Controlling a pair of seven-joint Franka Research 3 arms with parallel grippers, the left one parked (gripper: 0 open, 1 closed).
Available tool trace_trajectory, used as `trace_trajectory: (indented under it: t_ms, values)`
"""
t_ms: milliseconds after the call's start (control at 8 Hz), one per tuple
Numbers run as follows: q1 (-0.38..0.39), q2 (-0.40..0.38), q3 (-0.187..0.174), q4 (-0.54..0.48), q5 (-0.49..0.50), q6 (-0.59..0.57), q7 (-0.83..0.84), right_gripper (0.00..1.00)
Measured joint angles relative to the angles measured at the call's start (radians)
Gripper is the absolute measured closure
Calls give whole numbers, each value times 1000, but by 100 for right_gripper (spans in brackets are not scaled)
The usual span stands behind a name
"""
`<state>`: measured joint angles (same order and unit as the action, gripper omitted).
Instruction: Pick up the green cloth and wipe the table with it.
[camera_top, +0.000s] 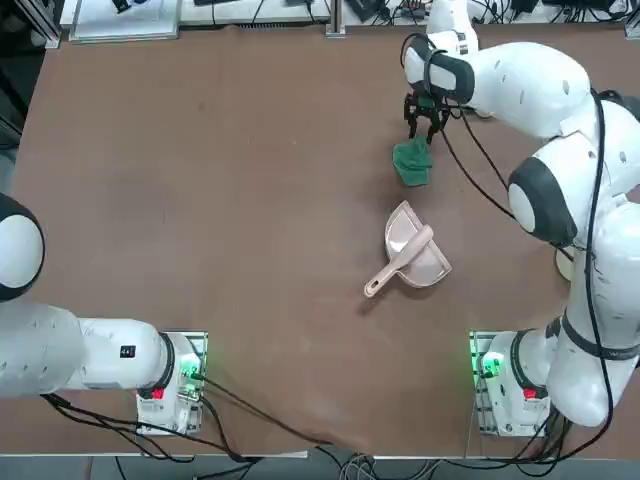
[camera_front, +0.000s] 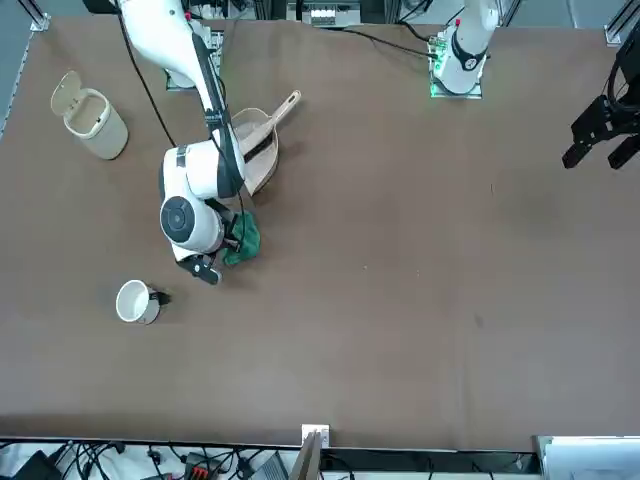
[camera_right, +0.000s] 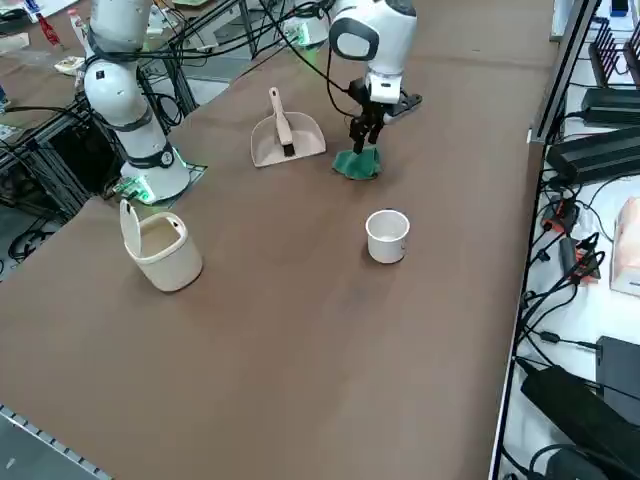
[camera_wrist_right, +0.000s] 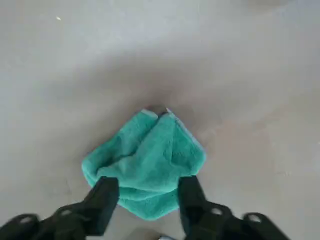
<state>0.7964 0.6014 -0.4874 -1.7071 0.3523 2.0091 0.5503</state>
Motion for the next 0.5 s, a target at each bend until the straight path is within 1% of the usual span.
trace_trajectory:
  t_ms: [125, 250, 375, 500]
  values:
    - [0, -3, -12, 11, -4, -3, -15, 4]
    - [1, -17, -38, 24, -26, -21, -40, 0]
    - [0, -47, -73, 39, -62, -58, -73, 0]
    - [-3, -97, -112, 51, -93, -109, -123, 0]
